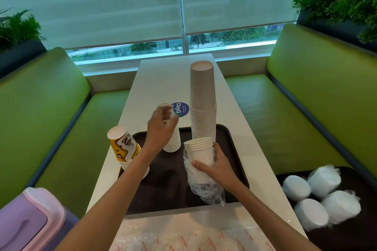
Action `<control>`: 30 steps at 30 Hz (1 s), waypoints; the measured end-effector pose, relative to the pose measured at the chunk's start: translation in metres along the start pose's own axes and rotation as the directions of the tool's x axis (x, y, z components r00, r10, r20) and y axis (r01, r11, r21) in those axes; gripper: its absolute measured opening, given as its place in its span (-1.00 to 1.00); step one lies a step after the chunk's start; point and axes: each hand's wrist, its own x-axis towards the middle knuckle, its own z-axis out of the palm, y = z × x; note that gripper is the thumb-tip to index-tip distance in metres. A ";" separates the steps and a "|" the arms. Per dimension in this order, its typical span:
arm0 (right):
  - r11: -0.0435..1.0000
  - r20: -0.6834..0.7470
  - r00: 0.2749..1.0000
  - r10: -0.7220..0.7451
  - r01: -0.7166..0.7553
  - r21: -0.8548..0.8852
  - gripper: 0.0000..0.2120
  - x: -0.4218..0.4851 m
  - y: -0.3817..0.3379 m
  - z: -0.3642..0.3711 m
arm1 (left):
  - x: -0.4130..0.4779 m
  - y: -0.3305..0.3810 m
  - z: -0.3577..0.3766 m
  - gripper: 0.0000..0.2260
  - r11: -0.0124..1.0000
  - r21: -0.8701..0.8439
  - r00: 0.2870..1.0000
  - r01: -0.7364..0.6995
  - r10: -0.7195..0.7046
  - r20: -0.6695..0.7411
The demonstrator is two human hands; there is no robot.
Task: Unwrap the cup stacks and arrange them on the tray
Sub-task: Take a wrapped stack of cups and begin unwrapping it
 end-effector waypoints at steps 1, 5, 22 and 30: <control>1.000 0.012 1.000 -0.008 0.008 0.013 -0.25 -0.001 -0.001 0.002 | -0.005 0.003 -0.001 -0.69 0.999 -0.001 0.990 0.035 -0.035 0.137; 0.999 0.036 0.999 -0.027 0.025 0.037 -0.14 -0.006 -0.005 0.010 | -0.021 0.010 -0.007 -0.53 0.972 0.085 0.759 0.217 -0.223 0.612; 0.978 0.054 0.998 -0.044 0.054 -0.202 -0.08 -0.016 -0.013 -0.002 | -0.031 0.015 0.005 -0.72 0.989 0.099 0.776 0.107 -0.145 0.614; 0.956 0.065 0.997 -0.043 0.060 -0.286 -0.12 -0.022 -0.016 -0.011 | -0.026 0.024 0.005 -0.66 0.986 0.124 0.812 0.110 -0.161 0.561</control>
